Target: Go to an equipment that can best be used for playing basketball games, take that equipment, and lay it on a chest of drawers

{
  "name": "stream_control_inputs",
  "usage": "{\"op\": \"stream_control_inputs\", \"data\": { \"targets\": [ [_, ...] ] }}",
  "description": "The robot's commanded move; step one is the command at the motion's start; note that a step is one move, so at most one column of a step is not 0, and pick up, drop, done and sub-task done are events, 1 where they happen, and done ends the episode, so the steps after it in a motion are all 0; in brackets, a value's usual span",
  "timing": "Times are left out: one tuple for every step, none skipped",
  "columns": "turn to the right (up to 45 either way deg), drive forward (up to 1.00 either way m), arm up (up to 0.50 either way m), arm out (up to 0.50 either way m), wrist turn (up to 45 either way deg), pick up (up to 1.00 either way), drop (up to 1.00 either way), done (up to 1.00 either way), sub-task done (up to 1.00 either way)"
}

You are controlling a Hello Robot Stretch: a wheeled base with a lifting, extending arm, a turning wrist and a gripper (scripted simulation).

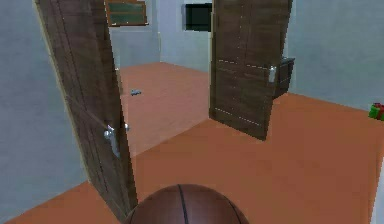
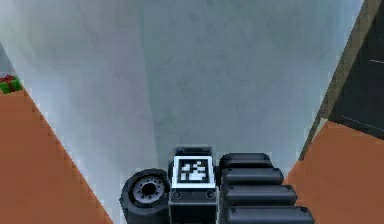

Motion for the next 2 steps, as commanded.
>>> {"op": "stream_control_inputs", "data": {
  "targets": [
    [9.0,0.0,0.0,0.0,0.0,0.0,0.0,0.0,0.0],
    [0.0,0.85,0.0,0.0,0.0,0.0,0.0,0.0,0.0]
  ]
}}
